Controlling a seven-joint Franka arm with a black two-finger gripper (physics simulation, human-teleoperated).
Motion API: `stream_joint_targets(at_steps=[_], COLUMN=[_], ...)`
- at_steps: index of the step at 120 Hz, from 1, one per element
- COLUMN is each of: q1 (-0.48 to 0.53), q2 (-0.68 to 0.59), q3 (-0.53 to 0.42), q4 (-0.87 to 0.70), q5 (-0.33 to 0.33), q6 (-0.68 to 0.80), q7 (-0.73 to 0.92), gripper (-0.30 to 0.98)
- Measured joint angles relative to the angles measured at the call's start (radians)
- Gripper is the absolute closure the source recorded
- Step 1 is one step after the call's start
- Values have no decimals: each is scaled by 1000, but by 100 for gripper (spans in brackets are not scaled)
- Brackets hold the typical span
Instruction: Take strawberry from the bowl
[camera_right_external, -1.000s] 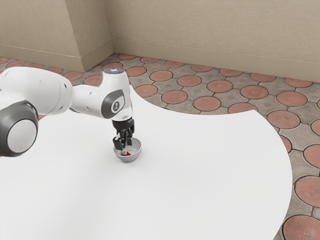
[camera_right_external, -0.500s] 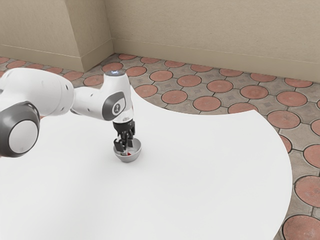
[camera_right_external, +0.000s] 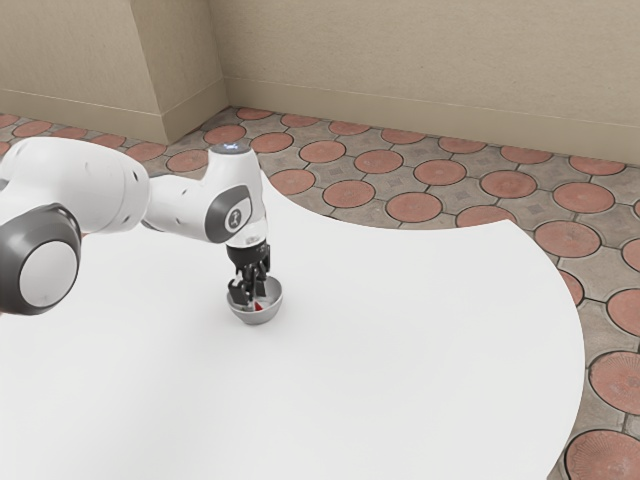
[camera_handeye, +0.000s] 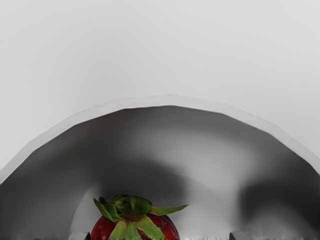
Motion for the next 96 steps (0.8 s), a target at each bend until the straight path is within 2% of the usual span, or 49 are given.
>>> stream_joint_targets(at_steps=[52, 80, 96], q1=[-1, -1, -1], q2=[1, 8, 9], q3=[0, 0, 0], q4=[1, 0, 0], q5=[4, 3, 3], q6=[4, 10, 10], q7=[-1, 0, 1], gripper=[51, 54, 62])
